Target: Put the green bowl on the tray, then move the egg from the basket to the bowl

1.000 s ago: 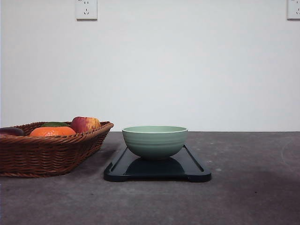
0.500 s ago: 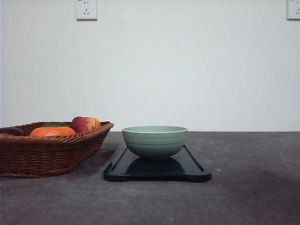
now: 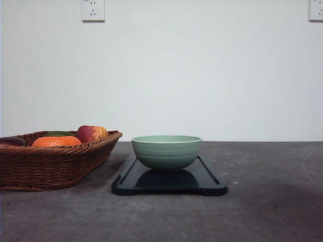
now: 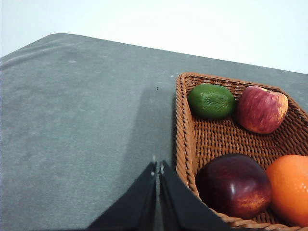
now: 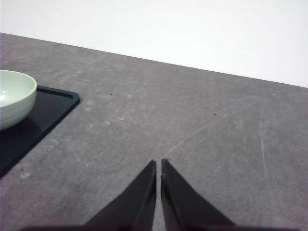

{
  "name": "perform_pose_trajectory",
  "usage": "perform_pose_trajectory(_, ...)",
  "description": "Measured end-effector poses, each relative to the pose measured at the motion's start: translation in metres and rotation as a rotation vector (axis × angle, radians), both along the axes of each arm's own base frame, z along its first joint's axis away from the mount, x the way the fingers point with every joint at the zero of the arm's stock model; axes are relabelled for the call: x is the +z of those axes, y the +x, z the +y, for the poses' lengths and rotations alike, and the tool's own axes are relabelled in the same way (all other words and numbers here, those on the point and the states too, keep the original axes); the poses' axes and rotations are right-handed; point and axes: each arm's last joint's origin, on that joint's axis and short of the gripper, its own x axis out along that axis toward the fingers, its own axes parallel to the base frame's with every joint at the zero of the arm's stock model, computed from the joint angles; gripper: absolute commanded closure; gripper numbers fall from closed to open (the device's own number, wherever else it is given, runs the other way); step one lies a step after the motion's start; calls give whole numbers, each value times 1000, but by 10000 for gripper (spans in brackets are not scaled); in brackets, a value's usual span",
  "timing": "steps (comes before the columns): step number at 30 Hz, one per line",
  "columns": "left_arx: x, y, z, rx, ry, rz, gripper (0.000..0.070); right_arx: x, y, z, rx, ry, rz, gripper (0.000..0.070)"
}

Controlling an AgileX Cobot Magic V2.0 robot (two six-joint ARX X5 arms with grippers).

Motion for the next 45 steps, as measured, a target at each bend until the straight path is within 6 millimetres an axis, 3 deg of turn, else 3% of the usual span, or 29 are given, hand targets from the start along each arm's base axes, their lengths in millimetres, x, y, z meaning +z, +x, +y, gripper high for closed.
perform_pose_trajectory(45, 0, 0, 0, 0, 0, 0, 700, 0, 0, 0, 0, 0, 0, 693)
